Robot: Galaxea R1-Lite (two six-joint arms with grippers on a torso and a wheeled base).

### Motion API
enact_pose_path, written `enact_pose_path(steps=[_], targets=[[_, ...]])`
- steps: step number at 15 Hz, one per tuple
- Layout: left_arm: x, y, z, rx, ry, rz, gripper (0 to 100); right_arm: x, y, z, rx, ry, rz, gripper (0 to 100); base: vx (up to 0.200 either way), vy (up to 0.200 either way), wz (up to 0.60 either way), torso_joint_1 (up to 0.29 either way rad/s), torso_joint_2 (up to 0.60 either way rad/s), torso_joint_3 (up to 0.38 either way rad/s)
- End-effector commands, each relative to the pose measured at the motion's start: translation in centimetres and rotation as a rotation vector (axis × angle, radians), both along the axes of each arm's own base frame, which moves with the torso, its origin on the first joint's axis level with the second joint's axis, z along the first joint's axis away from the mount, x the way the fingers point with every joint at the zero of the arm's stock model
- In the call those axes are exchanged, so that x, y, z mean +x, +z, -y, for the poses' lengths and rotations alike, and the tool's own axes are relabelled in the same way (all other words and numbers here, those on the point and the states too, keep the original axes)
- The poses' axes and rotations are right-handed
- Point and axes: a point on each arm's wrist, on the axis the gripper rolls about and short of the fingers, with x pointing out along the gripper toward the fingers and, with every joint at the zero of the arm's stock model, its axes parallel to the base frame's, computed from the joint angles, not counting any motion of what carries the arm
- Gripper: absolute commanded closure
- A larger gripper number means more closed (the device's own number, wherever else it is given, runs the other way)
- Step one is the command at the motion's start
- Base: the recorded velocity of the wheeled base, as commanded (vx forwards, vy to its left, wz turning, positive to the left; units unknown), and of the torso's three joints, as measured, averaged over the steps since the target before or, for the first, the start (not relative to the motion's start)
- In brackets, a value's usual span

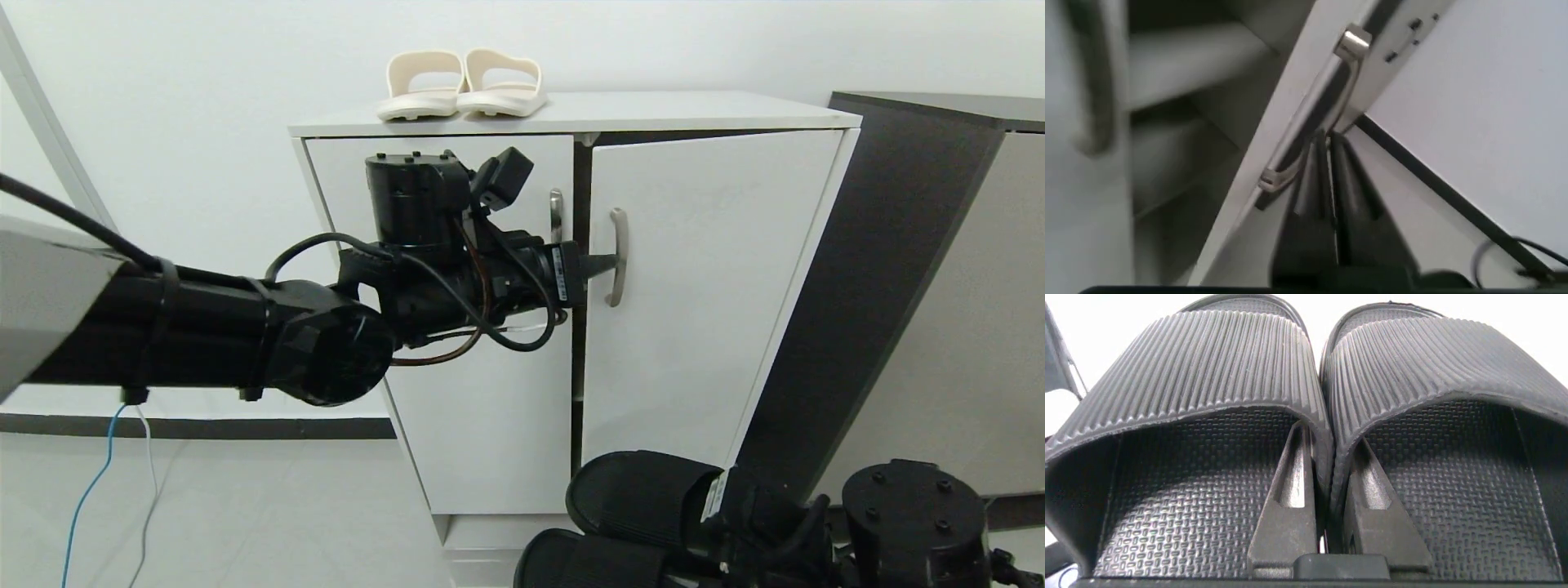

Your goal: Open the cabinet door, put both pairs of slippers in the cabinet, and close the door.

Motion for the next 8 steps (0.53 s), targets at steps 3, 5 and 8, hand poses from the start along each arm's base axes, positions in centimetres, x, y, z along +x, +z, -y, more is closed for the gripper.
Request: enact_pose_path(steps=[3,5,8], targets=[[-1.7,1.6,-2.2,-0.024,0.026,0.027,100,-0.3,-0.1,0.0,-0.003,0.013,-0.001,100,0.000,0.000,0.00,0.000,0.00,0.000],[-0.1,1.4,-3.4,-0.028,0.076,0.030,100,-0.5,0.0,-0.1,-0.002,0.021,0.000,100,0.000,0.000,0.00,0.000,0.00,0.000],[2.0,0.5,-3.0,-0.058,0.095,0.017,100,-1.1,0.0,-0.5,0.000,0.049,0.000,100,0.000,0.000,0.00,0.000,0.00,0.000]])
